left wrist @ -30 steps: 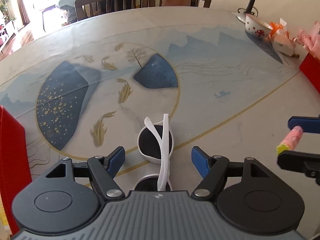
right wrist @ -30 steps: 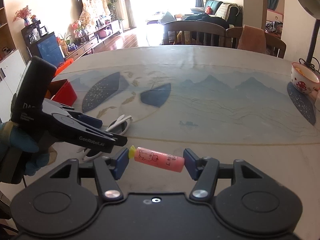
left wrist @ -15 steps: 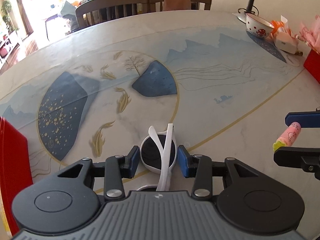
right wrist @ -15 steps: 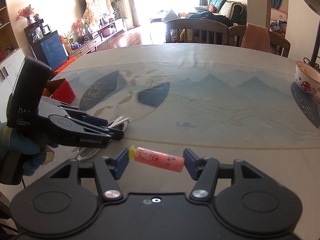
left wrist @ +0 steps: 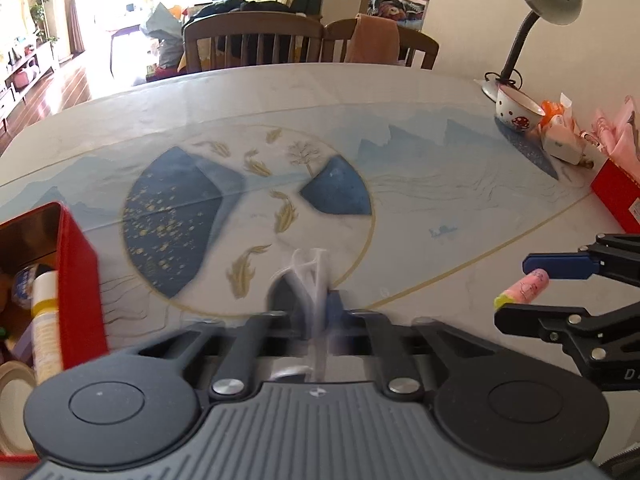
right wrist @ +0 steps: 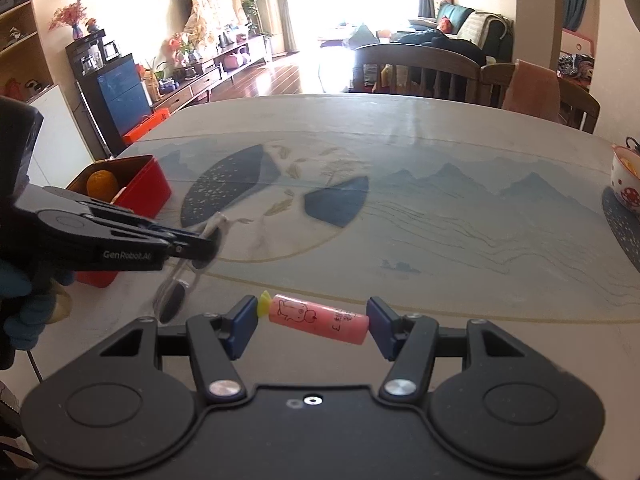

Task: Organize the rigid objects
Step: 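Lift the sunglasses with the left tool while the right tool lifts the pink tube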

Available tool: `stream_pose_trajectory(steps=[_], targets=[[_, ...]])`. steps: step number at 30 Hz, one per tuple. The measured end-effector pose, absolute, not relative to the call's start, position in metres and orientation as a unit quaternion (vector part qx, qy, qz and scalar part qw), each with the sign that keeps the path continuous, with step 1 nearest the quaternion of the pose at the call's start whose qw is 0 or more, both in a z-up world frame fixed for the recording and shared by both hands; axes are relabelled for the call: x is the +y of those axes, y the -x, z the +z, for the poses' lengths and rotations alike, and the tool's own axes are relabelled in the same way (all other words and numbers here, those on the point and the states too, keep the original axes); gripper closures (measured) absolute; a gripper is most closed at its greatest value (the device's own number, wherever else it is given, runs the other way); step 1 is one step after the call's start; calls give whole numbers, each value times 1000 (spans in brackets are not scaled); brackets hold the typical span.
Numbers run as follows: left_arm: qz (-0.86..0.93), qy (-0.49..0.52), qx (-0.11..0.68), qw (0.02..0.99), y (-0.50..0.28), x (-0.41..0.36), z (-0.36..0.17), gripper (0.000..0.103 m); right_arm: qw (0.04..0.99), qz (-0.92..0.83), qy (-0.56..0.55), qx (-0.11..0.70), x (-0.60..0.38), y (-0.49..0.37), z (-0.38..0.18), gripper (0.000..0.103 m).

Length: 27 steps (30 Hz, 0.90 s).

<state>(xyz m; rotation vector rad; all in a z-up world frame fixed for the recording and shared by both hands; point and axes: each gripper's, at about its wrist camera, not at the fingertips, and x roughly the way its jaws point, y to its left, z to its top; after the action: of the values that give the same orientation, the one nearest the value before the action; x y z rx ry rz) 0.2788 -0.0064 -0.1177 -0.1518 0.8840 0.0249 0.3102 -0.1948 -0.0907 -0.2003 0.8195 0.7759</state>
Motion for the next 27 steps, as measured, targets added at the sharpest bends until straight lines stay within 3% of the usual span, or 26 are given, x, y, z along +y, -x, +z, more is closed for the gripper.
stream_pose_trajectory(steps=[27], targets=[[-4,124,350,928,-197,74,-55,98,848,393,128,331,-106,-257,-50,44]])
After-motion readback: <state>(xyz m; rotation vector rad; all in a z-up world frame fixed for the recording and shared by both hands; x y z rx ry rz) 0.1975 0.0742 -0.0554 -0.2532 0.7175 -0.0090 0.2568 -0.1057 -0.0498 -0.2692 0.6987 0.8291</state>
